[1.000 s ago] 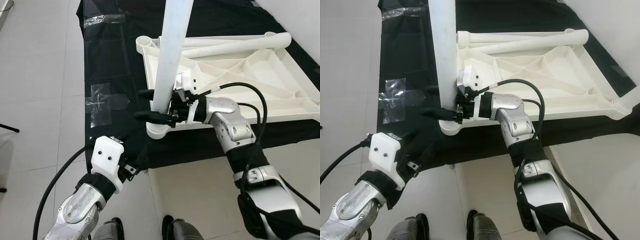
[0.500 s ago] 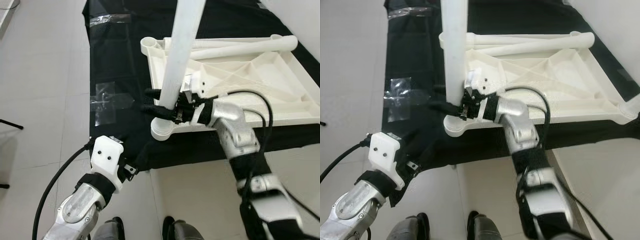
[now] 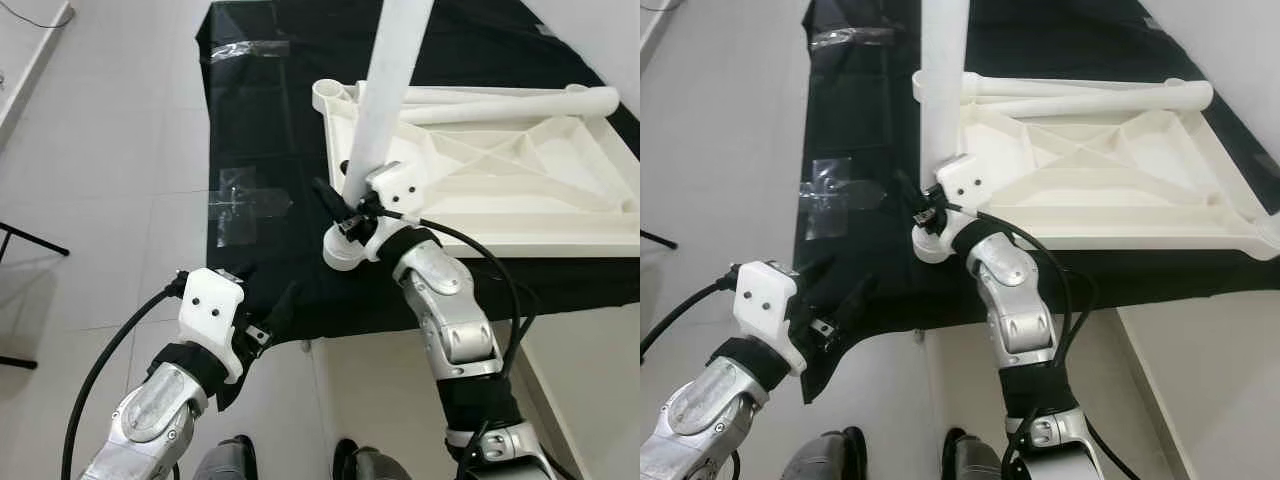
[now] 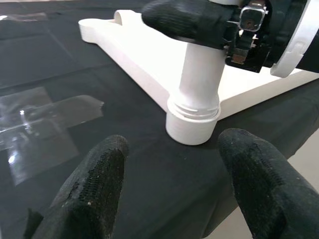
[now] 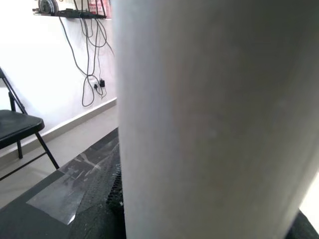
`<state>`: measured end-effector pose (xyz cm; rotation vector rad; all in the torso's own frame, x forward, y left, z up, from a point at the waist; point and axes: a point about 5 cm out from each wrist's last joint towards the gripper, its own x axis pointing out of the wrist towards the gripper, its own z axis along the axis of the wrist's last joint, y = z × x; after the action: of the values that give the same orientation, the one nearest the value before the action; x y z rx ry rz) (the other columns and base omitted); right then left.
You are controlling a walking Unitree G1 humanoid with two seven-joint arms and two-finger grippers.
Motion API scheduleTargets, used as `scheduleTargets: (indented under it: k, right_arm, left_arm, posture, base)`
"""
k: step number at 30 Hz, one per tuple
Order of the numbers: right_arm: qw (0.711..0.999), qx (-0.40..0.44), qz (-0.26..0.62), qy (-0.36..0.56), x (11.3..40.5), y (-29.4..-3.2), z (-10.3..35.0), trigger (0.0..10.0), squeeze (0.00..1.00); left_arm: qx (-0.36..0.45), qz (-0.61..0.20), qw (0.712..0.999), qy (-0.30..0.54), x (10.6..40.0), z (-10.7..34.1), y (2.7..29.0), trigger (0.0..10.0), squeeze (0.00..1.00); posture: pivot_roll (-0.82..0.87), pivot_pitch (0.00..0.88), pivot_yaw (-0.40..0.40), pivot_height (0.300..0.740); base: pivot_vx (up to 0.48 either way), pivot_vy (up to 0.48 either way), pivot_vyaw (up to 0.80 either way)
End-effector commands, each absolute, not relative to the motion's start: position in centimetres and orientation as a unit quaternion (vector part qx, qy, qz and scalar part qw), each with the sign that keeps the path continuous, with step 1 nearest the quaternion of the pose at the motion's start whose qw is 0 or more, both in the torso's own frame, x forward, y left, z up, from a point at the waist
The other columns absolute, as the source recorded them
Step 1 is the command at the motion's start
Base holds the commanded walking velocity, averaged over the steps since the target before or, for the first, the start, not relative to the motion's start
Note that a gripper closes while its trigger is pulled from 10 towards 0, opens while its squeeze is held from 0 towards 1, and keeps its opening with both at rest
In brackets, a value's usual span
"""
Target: Building children table
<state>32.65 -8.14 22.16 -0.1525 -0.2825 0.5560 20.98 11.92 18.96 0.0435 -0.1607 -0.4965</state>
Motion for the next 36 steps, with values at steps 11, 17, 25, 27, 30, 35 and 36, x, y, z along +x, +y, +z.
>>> scheduleTargets:
  k: [11, 17, 25, 27, 30, 35, 36]
  right_arm:
    - [0.876, -0.110, 0.449, -0.137, 34.3, -8.4, 23.2, 10.0, 1.00]
    - [0.844, -0.122, 0.505, -0.136, 34.7, -8.2, 24.2, 10.0, 0.00]
    - [0.772, -0.132, 0.611, -0.115, 36.0, -7.4, 25.3, 10.0, 0.00]
    - [0.771, -0.129, 0.612, -0.117, 36.1, -7.4, 25.5, 0.0, 0.00]
    - [0.772, -0.112, 0.614, -0.122, 36.2, -7.3, 25.7, 0.0, 0.00]
    - [0.770, -0.098, 0.617, -0.126, 35.8, -7.8, 25.1, 0.0, 0.00]
    - [0.770, -0.098, 0.617, -0.126, 35.8, -7.8, 25.1, 0.0, 0.00]
  left_arm:
    - [0.027, -0.245, 0.967, -0.067, 21.0, 18.5, 11.9, 10.0, 0.00]
    - [0.027, -0.244, 0.967, -0.068, 21.0, 18.5, 11.8, 10.0, 0.00]
    - [0.031, -0.237, 0.968, -0.070, 20.9, 18.6, 12.0, 10.0, 0.00]
    - [0.031, -0.237, 0.969, -0.070, 20.9, 18.6, 12.0, 10.0, 0.00]
    - [0.032, -0.235, 0.969, -0.070, 20.8, 18.6, 12.0, 10.0, 0.00]
    - [0.031, -0.234, 0.969, -0.068, 20.7, 18.6, 12.1, 10.0, 0.00]
    - [0.031, -0.234, 0.969, -0.068, 20.7, 18.6, 12.1, 10.0, 0.00]
  posture:
    - [0.08, 0.281, -0.089, 0.740]
    - [0.10, 0.281, -0.096, 0.740]
    - [0.12, 0.282, -0.105, 0.740]
    - [0.12, 0.282, -0.105, 0.740]
    - [0.13, 0.286, -0.107, 0.740]
    - [0.12, 0.290, -0.099, 0.740]
    - [0.12, 0.290, -0.099, 0.740]
  base:
    - [0.000, 0.000, 0.00]
    - [0.000, 0.000, 0.00]
    - [0.000, 0.000, 0.00]
    - [0.000, 0.000, 0.00]
    - [0.000, 0.000, 0.00]
    - [0.000, 0.000, 0.00]
    - [0.000, 0.000, 0.00]
